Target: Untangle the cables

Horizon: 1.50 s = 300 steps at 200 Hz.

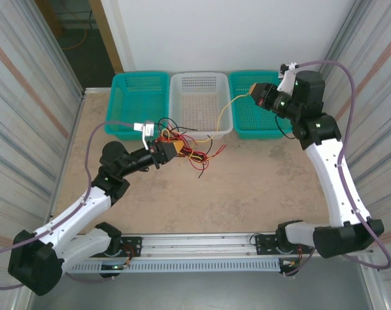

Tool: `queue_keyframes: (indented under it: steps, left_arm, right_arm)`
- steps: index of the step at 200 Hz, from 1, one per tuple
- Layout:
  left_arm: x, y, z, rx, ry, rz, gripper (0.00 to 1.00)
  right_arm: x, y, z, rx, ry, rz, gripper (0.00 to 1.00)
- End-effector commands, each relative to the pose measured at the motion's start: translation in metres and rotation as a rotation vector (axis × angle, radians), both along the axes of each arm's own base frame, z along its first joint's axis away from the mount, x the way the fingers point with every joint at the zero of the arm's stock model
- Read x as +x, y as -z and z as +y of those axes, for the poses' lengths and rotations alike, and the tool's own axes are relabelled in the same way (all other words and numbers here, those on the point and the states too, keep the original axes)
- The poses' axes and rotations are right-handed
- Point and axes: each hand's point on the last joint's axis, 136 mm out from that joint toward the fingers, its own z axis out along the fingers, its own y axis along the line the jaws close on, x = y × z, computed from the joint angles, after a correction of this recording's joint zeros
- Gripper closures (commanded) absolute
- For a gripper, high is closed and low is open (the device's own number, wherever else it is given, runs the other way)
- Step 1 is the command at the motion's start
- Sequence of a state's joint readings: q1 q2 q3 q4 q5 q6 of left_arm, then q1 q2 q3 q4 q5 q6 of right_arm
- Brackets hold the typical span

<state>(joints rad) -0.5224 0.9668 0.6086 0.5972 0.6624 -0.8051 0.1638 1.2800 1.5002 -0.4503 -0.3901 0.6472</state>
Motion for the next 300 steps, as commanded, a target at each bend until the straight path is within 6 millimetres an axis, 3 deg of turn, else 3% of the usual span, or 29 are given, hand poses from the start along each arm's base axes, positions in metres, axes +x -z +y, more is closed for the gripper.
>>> queue_keyframes:
  steps: [1, 37, 64, 78, 99, 134, 167, 182, 201, 250, 268, 300]
  left_arm:
    - [-0.022, -0.026, -0.003, -0.056, 0.102, -0.045, 1.0]
    - [-0.03, -0.055, -0.006, -0.186, 0.156, -0.057, 1.0]
    - [-0.033, -0.091, 0.003, -0.304, 0.149, -0.107, 1.0]
    - [-0.034, -0.11, 0.007, -0.334, 0.13, -0.143, 1.0]
    - [-0.028, -0.129, 0.018, -0.365, 0.045, -0.187, 1.0]
    - [0.011, -0.145, 0.036, -0.367, -0.151, -0.235, 1.0]
    - [0.052, -0.152, 0.056, -0.465, -0.265, -0.21, 1.0]
    - [0.068, -0.148, 0.059, -0.464, -0.303, -0.189, 1.0]
    - [0.085, -0.14, 0.066, -0.456, -0.384, -0.168, 1.0]
    - [0.125, -0.118, 0.088, -0.438, -0.58, -0.083, 1.0]
    - [0.138, -0.106, 0.096, -0.428, -0.665, -0.044, 1.0]
    - [0.156, -0.075, 0.108, -0.334, -0.796, 0.038, 1.0]
  right_arm:
    - [0.032, 0.006, -0.039, 0.03, 0.125, 0.023, 1.0]
    - [0.054, 0.077, -0.05, 0.06, 0.121, 0.18, 1.0]
    - [0.054, 0.134, -0.047, 0.109, 0.123, 0.28, 1.0]
    - [0.049, 0.153, -0.042, 0.14, 0.117, 0.313, 1.0]
    - [0.032, 0.181, -0.026, 0.122, 0.092, 0.366, 1.0]
    - [-0.008, 0.223, 0.006, 0.102, 0.033, 0.444, 1.0]
    - [-0.061, 0.255, 0.065, 0.044, -0.08, 0.5, 1.0]
    - [-0.082, 0.256, 0.087, 0.056, -0.122, 0.484, 1.0]
    - [-0.109, 0.248, 0.101, 0.115, -0.165, 0.469, 1.0]
    - [-0.167, 0.203, 0.102, 0.086, -0.269, 0.354, 1.0]
    - [-0.18, 0.176, 0.099, 0.069, -0.301, 0.279, 1.0]
    - [-0.194, 0.111, 0.082, 0.053, -0.32, 0.112, 1.0]
